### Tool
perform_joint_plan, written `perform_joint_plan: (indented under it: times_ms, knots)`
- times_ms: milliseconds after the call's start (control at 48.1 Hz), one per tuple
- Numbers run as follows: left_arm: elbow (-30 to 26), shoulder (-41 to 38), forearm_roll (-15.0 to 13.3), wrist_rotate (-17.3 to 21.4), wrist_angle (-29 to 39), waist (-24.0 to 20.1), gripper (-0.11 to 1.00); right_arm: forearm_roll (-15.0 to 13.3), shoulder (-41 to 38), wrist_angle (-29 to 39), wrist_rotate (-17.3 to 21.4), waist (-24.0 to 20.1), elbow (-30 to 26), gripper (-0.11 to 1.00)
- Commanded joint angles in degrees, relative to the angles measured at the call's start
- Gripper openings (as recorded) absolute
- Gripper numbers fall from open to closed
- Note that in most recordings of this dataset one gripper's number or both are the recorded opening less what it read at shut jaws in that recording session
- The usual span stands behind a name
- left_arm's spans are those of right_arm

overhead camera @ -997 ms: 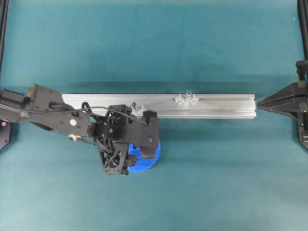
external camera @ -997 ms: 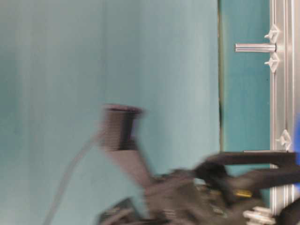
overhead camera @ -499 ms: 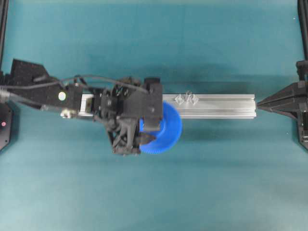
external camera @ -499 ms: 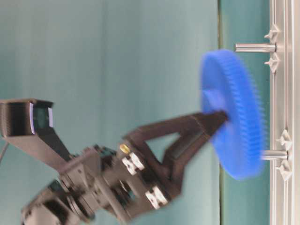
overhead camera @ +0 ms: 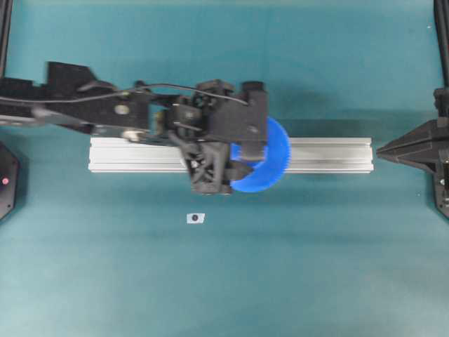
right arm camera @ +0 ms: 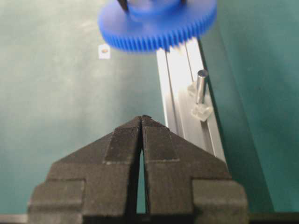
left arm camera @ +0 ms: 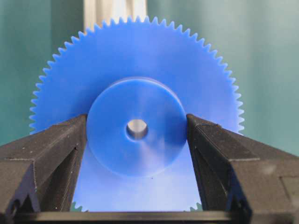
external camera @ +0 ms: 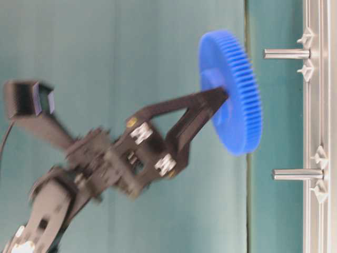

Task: Find the location of the shaft and insert the large gear.
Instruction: 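Carry the blue gear with the left gripper over the right shaft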

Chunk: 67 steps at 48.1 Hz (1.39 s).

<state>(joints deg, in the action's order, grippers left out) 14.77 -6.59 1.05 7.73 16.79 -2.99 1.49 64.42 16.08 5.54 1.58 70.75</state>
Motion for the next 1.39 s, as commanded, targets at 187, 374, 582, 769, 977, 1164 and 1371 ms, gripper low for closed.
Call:
perform_joint_plan:
  times_ms: [187, 374, 582, 769, 977, 1164, 1371]
  knots:
    - [-6.9, -4.5, 0.1, 0.6, -0.7, -1.1, 0.71, 0.0, 1.1, 0.3, 0.4, 0.2, 0.2, 0.05]
    - [-8.3, -6.6, 0.1, 0.6, -0.6, -1.8, 0.71, -0.1, 1.9, 1.4, 0.4, 0.3, 0.2, 0.05]
    - [-8.3, -8.0, 0.1, 0.7, -0.7, -3.3, 0.71, -0.2, 2.5, 1.8, 0.4, 1.0, 0.2, 0.05]
    - [-8.3, -9.1, 0.1, 0.7, -1.8, -4.0, 0.71, -0.1, 2.6, 1.9, 0.4, 1.2, 0.6, 0.05]
    - [-8.6, -9.8, 0.2, 0.7, -2.4, -4.2, 0.71, -0.2, 2.8, 1.8, 0.4, 1.6, 0.7, 0.05]
    - [-8.6, -9.9, 0.1, 0.7, -2.2, -5.5, 0.71, -0.2, 2.8, 1.8, 0.4, 2.0, 0.7, 0.05]
    - [-8.5, -9.8, 0.1, 1.1, -1.6, -6.9, 0.71, -0.2, 2.8, 1.9, 0.4, 2.0, 0.7, 0.05]
